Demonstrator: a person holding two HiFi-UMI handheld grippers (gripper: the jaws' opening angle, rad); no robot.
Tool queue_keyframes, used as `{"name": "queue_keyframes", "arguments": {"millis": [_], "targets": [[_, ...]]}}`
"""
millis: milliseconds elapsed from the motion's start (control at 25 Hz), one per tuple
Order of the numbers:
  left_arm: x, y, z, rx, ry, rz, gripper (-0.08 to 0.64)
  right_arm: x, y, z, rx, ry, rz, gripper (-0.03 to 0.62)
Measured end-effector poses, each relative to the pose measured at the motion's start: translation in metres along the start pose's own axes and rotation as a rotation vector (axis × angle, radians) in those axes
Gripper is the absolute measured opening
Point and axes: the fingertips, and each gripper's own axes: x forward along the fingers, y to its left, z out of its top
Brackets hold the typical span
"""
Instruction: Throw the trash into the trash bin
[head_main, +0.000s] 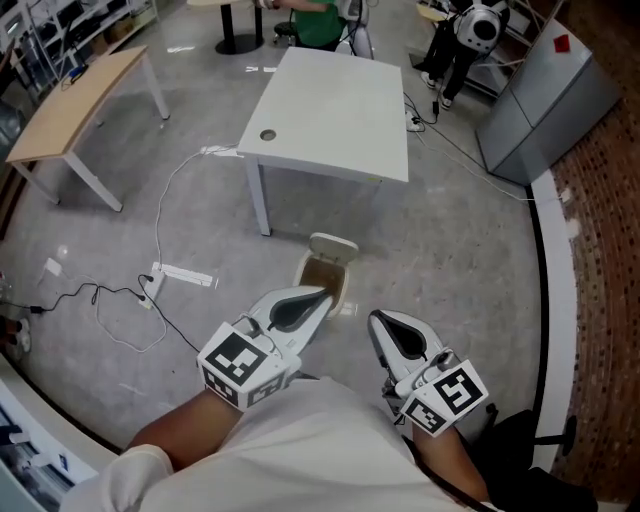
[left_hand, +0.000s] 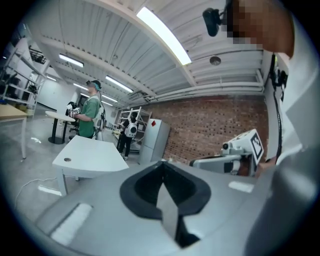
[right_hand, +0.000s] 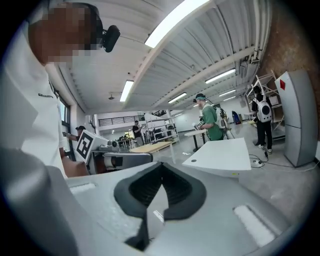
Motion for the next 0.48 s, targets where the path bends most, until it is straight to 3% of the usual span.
{"name": "queue_keyframes", "arguments": {"millis": [240, 480], "targets": [[0.004, -0.052, -0.007, 0.012, -0.014, 0.006, 0.008, -0.05, -0.008, -0.011, 0.064, -0.026, -0.005, 0.002], [-0.002, -0.067, -0.025, 0.006, 0.017, 0.053, 0.008, -0.068, -0.012, -0.032, 0.142, -0.028, 0.02, 0.002]]}}
